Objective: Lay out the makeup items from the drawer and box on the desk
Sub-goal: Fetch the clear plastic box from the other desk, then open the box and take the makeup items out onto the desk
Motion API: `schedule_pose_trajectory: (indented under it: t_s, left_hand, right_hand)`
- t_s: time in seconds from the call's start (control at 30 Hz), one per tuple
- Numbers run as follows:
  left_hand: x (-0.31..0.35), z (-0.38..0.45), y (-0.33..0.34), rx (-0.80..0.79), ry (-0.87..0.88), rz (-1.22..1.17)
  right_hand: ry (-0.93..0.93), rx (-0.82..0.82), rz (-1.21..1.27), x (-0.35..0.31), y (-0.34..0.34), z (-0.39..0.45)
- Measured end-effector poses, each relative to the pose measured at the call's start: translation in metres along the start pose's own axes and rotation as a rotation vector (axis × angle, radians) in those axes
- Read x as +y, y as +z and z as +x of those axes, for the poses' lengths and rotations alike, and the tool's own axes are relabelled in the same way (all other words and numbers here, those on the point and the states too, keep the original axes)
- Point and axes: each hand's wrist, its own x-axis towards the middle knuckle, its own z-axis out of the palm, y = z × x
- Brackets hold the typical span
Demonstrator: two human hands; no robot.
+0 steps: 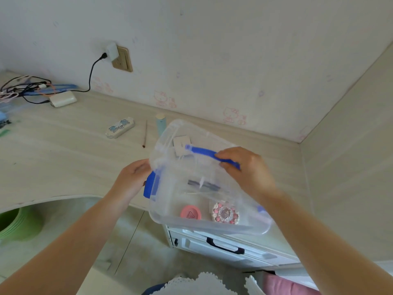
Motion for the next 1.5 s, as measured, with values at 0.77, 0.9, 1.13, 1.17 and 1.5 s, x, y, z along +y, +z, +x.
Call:
schedule_pose_trajectory:
  t_s: [0.77, 0.9, 1.13, 1.17, 1.5]
  left_hand:
    - [0.109, 0.012, 0.119, -0.504, -0.063, -0.503]
    - [0.107, 0.012, 0.142, -0.527, -0.072, -0.478]
    - [0.121, 0.026, 0.174, -0.472, -0.107, -0.514]
    - [0.125, 0.029, 0.181, -0.469, -0.113, -0.512]
    - [0.140, 0.043, 0.241, -0.492, -0.028, -0.392]
  right_hand:
    - [0.500, 0.029, 1.343, 0.020, -0.088, 0.021]
    - [0.589, 0.018, 1.376, 0.025, -0.101, 0.015]
    - [0.659, 0.351, 1.635, 0.049, -0.117, -0.054]
    - [0.655, 0.361, 1.603, 0.048, -0.117, -0.065]
    - [0.737, 0.615, 1.211, 0.086, -0.121, -0.080]
